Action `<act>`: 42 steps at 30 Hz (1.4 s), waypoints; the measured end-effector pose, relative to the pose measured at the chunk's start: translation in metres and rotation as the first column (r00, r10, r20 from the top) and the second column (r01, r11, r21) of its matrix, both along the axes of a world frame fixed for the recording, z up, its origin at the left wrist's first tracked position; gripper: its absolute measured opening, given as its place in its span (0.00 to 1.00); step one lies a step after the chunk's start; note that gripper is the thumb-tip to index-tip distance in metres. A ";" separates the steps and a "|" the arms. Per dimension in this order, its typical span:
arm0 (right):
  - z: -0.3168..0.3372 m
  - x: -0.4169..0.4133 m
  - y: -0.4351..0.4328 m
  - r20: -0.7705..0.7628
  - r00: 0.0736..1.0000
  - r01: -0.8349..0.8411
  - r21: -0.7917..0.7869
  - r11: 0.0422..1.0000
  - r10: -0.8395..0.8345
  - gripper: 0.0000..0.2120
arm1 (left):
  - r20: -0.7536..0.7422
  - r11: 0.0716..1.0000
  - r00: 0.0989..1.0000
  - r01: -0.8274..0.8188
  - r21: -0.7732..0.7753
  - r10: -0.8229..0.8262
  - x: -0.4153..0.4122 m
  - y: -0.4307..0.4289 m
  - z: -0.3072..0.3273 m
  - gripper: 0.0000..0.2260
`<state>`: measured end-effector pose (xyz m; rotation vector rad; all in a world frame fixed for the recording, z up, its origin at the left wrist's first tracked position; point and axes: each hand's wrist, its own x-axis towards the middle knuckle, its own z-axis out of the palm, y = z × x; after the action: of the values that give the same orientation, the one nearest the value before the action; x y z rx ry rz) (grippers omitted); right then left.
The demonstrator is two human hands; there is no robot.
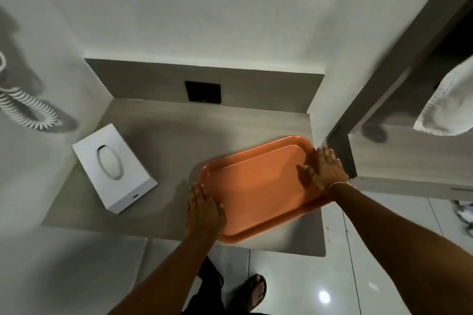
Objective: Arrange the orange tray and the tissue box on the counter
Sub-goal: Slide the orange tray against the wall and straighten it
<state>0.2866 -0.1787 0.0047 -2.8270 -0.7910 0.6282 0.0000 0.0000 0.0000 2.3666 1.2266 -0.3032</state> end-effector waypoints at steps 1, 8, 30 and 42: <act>-0.002 0.000 -0.002 -0.013 0.999 0.031 0.004 1.000 -0.031 0.41 | -0.019 1.000 1.000 -0.018 -0.017 0.018 0.001 -0.004 -0.003 0.35; -0.002 -0.009 -0.002 -0.144 0.981 0.131 0.022 0.991 -0.127 0.39 | 0.030 0.987 0.992 -0.117 -0.113 0.121 0.009 -0.016 -0.004 0.33; 0.017 -0.032 0.052 -0.369 0.846 0.510 0.345 0.788 -0.385 0.05 | 0.248 0.979 0.966 -0.026 -0.204 0.077 0.031 0.154 0.033 0.24; 0.006 -0.023 0.123 -0.336 0.819 0.570 0.393 0.721 -0.465 0.04 | 0.297 0.960 0.953 0.132 -0.246 -0.055 0.071 0.253 0.021 0.13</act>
<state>0.2633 -0.0558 0.0112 -2.2962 -0.0565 0.5330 0.0708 0.2526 0.0210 2.1501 0.8804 -0.1340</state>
